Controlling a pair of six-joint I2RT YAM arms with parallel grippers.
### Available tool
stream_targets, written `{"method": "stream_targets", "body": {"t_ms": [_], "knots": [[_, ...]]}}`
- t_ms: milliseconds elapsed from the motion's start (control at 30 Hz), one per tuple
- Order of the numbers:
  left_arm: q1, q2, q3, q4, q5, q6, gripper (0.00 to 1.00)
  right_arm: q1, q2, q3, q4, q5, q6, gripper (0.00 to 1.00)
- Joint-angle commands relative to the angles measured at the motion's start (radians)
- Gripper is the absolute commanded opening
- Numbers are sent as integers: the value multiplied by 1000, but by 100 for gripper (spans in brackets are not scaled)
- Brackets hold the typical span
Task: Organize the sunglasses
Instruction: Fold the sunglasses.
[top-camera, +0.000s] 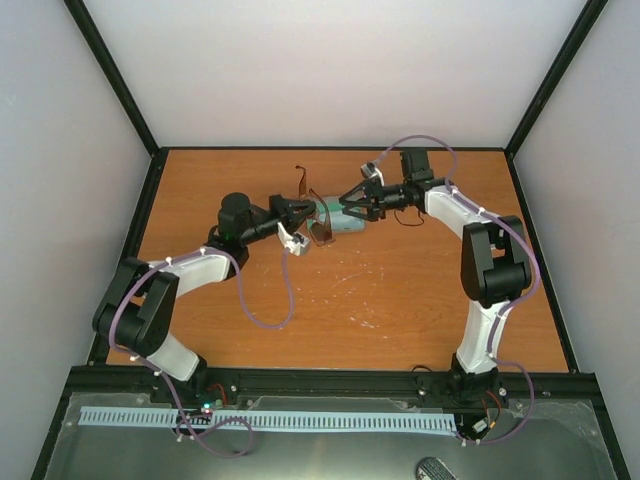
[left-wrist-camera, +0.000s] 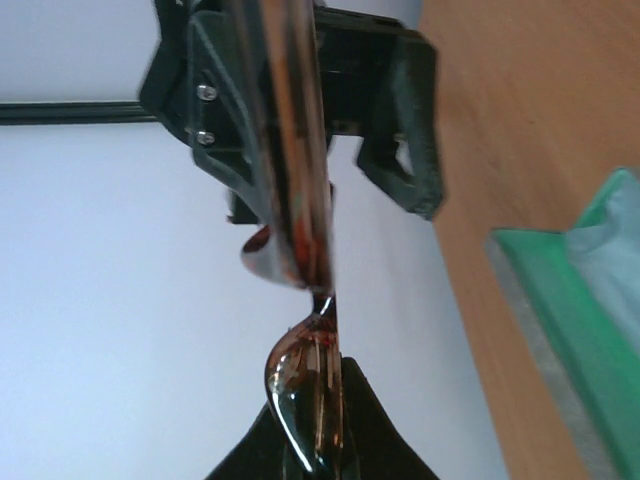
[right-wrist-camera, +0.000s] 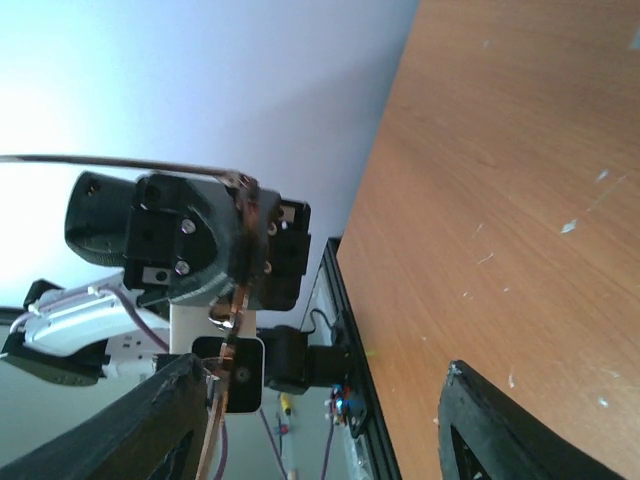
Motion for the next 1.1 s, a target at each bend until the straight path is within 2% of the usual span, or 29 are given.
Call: {"method": "stream_targets", "body": {"t_ms": [0, 167, 433, 600, 1067], "knots": [[-15, 36, 68, 158, 56, -48, 1, 51, 49, 53, -148, -66, -91, 61], [-20, 60, 73, 191, 70, -59, 2, 77, 83, 105, -140, -103, -79, 61], [-22, 79, 58, 216, 67, -73, 2, 78, 44, 91, -128, -123, -72, 60], [-22, 87, 55, 226, 66, -77, 2, 78, 31, 92, -120, -122, -56, 54], [-23, 156, 81, 278, 94, -80, 2, 123, 20, 104, -99, -129, -11, 52]]}}
